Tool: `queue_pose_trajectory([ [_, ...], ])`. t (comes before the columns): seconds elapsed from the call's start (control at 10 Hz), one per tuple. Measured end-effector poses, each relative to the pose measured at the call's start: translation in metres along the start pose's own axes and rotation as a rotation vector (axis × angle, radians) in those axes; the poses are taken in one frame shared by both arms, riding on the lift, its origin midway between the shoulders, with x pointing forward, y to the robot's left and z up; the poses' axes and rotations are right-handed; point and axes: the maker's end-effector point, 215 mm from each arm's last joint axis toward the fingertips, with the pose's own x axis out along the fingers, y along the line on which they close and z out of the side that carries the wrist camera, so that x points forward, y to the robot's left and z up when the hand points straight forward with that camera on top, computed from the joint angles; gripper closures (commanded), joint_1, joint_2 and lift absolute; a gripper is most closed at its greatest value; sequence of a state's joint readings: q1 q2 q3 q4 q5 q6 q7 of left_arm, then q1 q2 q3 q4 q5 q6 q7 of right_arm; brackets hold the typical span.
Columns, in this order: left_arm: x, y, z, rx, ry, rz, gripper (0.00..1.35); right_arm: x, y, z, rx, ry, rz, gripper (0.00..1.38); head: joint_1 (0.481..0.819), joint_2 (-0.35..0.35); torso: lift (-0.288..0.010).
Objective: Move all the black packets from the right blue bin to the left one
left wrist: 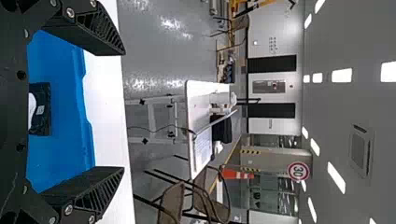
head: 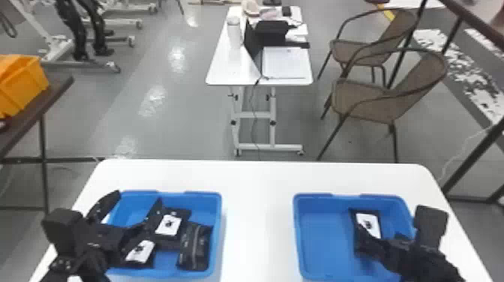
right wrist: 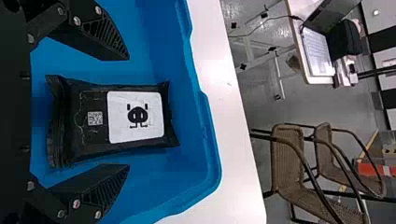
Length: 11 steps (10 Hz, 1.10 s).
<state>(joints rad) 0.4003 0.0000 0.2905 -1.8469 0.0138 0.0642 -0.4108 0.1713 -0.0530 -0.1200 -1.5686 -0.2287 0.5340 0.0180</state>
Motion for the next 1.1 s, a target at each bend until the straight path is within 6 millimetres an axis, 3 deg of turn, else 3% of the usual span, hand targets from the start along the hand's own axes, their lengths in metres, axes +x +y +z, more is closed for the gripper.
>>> queue_pose_trajectory([
  [0.4, 0.002, -0.002, 0.011, 0.010, -0.025, -0.034, 0.15, 0.016, -0.023, -0.021, -0.039, 0.076, -0.059, 0.22, 0.695, 0.010, 0.000],
  [0.5, 0.003, -0.002, 0.012, 0.012, -0.029, -0.034, 0.16, 0.023, -0.021, -0.023, -0.047, 0.094, -0.044, 0.35, 0.695, 0.011, 0.000],
  [0.6, 0.003, -0.002, 0.012, 0.012, -0.029, -0.035, 0.16, 0.030, -0.017, -0.027, -0.045, 0.110, -0.018, 0.85, 0.695, 0.017, 0.000],
  [0.7, 0.003, -0.002, 0.011, 0.011, -0.028, -0.035, 0.16, 0.032, -0.013, -0.031, -0.033, 0.121, 0.006, 1.15, 0.695, 0.023, 0.000],
  [0.8, 0.003, -0.002, 0.010, 0.010, -0.026, -0.036, 0.16, 0.031, -0.011, -0.034, -0.015, 0.124, 0.021, 1.30, 0.695, 0.025, 0.000],
  [1.1, 0.003, -0.003, 0.010, 0.000, -0.027, -0.037, 0.16, 0.022, -0.012, -0.043, 0.016, 0.121, 0.006, 1.29, 0.695, 0.027, 0.000],
])
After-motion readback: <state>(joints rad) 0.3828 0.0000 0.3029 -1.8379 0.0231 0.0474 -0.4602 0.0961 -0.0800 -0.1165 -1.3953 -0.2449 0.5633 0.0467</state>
